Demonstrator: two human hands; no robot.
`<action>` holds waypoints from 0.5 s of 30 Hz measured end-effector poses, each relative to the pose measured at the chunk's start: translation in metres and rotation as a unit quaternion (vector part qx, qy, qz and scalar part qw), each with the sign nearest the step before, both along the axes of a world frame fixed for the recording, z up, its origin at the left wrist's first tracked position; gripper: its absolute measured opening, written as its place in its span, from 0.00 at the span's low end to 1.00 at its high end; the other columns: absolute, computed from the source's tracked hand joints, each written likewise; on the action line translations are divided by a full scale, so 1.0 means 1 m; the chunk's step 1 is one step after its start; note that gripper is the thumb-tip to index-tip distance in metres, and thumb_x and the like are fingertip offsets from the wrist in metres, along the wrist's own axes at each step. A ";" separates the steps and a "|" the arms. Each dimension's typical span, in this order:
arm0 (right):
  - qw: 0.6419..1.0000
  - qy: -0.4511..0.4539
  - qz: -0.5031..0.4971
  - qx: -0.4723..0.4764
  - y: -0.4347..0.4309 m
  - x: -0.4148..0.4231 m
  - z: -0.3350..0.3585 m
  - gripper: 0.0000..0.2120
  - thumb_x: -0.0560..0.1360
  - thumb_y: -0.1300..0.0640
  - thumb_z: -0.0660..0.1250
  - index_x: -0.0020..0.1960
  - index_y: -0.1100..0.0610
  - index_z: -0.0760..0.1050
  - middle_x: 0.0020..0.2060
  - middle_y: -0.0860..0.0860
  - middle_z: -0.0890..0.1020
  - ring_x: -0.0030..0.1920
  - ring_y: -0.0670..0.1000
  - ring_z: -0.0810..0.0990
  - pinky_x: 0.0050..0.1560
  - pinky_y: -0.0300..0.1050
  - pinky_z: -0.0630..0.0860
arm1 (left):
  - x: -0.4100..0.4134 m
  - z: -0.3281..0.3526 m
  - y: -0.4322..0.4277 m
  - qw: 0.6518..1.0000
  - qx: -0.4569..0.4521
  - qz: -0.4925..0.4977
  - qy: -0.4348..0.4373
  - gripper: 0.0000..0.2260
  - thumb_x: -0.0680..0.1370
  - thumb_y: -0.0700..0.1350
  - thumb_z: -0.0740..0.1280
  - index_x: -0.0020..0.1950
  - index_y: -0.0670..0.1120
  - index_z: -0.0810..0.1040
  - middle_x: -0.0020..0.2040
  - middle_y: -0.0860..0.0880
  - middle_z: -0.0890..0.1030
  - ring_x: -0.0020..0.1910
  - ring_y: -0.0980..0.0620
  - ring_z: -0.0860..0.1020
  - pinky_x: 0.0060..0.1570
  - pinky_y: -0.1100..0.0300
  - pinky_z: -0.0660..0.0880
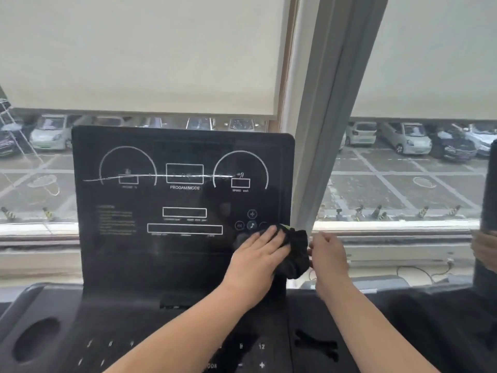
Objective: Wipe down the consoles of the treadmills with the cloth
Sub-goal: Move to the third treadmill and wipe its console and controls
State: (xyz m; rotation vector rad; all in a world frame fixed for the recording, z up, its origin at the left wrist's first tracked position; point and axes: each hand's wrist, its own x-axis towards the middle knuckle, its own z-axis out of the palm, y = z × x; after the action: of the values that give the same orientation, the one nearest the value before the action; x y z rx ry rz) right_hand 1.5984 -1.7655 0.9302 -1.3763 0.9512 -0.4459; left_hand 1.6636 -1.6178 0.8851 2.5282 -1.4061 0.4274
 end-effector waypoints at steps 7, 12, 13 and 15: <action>0.999 0.018 0.006 -0.048 0.034 -0.035 -0.026 0.10 0.82 0.59 0.60 0.59 0.51 0.77 0.51 0.48 0.80 0.53 0.52 0.79 0.46 0.42 0.72 | -0.064 -0.072 0.029 0.980 0.151 -0.039 0.124 0.26 0.59 0.49 0.81 0.56 0.59 0.85 0.66 0.56 0.82 0.68 0.54 0.79 0.68 0.55 0.72; 0.996 0.044 0.050 -0.060 0.052 -0.054 -0.045 0.13 0.81 0.60 0.59 0.57 0.53 0.81 0.42 0.52 0.82 0.42 0.51 0.79 0.46 0.48 0.77 | -0.094 -0.083 0.047 0.974 0.107 -0.034 0.196 0.27 0.65 0.43 0.76 0.64 0.55 0.82 0.68 0.53 0.81 0.68 0.51 0.79 0.69 0.51 0.72; 0.996 0.045 0.061 -0.056 0.057 -0.059 -0.048 0.12 0.81 0.60 0.60 0.56 0.52 0.81 0.41 0.52 0.81 0.40 0.51 0.78 0.44 0.47 0.77 | -0.097 -0.081 0.051 0.973 0.105 -0.044 0.200 0.26 0.64 0.43 0.76 0.62 0.55 0.84 0.65 0.53 0.83 0.64 0.51 0.81 0.66 0.52 0.76; 0.996 0.041 0.067 -0.050 0.066 -0.067 -0.056 0.10 0.82 0.59 0.61 0.54 0.52 0.81 0.39 0.53 0.81 0.39 0.50 0.78 0.41 0.46 0.76 | -0.104 -0.077 0.060 0.971 0.101 -0.068 0.203 0.24 0.63 0.42 0.73 0.59 0.54 0.85 0.60 0.53 0.85 0.58 0.49 0.83 0.59 0.53 0.80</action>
State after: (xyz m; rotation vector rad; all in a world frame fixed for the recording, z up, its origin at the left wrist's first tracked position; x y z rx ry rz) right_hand 1.5315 -1.6995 0.8739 -1.5481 0.9051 -0.3409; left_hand 1.5600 -1.5574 0.8082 2.4559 -1.5012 -0.2606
